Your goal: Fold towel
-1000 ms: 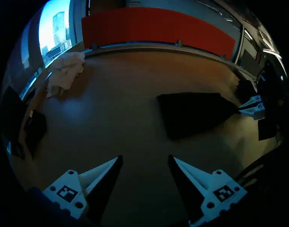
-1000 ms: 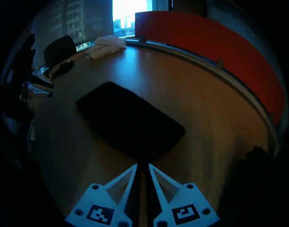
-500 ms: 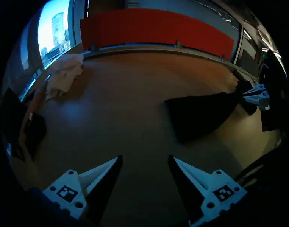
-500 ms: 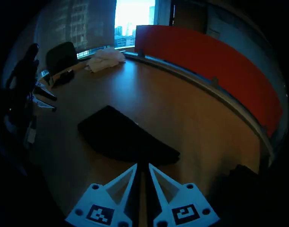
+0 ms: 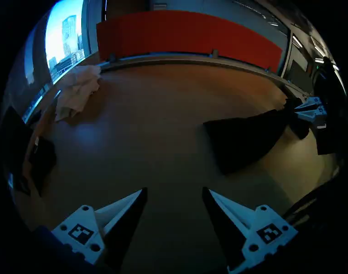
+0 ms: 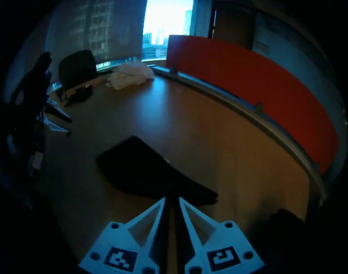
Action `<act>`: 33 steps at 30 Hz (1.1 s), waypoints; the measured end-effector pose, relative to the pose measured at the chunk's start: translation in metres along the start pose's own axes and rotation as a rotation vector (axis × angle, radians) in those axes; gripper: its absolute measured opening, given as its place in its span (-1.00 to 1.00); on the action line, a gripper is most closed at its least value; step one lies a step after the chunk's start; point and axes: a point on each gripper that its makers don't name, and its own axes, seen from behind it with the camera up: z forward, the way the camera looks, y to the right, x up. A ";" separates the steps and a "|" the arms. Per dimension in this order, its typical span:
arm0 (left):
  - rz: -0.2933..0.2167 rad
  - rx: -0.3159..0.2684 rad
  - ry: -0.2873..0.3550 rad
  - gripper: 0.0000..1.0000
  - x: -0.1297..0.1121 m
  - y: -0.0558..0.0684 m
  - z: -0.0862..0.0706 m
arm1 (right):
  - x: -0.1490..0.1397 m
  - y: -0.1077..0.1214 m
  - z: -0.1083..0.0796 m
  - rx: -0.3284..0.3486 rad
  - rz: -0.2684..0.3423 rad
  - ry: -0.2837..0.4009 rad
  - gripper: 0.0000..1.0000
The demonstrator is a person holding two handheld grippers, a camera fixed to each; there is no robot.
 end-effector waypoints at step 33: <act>-0.057 0.015 0.015 0.76 -0.008 -0.009 -0.013 | 0.065 -0.071 0.054 0.201 -0.178 0.017 -0.88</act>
